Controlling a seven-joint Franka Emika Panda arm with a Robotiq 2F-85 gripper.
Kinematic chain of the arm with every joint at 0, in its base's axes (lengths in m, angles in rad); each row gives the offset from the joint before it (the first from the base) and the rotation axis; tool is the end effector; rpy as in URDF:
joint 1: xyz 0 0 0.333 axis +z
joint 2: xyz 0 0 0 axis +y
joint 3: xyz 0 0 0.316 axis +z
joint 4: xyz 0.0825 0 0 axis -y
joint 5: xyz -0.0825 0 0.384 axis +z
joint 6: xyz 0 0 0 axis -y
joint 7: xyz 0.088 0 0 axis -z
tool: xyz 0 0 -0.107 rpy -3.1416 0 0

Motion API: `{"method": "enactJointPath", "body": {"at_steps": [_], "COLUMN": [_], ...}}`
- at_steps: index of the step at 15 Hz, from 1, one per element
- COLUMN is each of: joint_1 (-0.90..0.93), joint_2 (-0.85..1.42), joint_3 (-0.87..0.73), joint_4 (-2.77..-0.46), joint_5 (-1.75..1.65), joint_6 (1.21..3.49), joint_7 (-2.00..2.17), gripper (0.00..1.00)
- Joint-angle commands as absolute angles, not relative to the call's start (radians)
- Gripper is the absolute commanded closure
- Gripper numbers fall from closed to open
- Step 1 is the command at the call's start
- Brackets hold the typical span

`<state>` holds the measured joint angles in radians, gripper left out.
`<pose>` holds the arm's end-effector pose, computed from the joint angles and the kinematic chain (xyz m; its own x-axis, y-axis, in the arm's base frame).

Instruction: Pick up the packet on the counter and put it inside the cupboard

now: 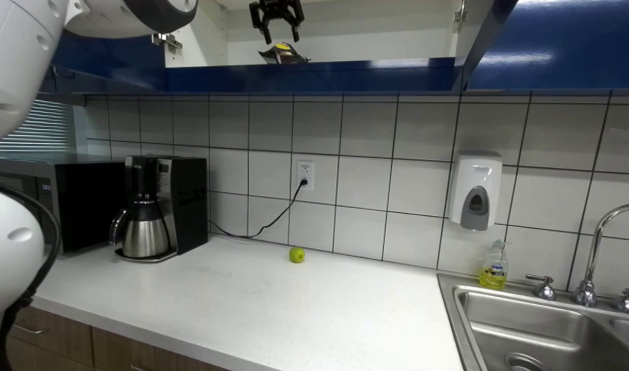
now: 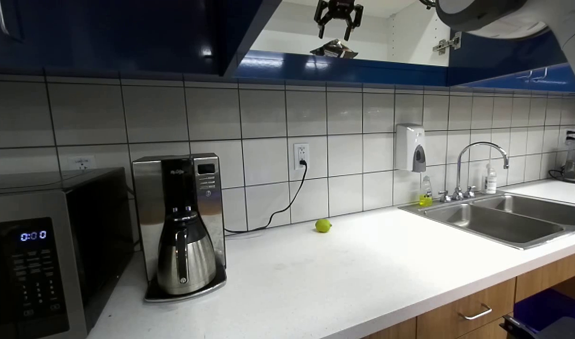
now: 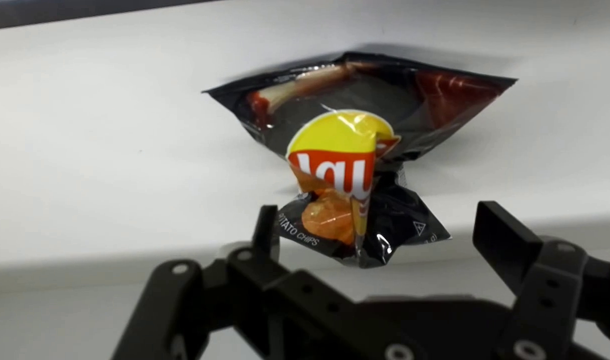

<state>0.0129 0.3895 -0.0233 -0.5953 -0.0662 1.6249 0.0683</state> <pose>0.6049 -0.0075 0.8421 0.7971 -0.0661 0.6002 -0.0999 -0.9947 0.0230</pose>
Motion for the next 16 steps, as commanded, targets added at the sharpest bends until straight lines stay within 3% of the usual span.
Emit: {"method": "enactJointPath", "body": {"at_steps": [1, 16], "joint_1": [0.024, 0.015], "joint_2": [0.348, 0.083], "joint_3": [-0.024, -0.022], "joint_4": [-0.602, -0.769], "joint_5": [-0.072, -0.044], "joint_6": [1.596, 1.509], "joint_7": [0.086, 0.052], "gripper": [0.00, 0.00]}}
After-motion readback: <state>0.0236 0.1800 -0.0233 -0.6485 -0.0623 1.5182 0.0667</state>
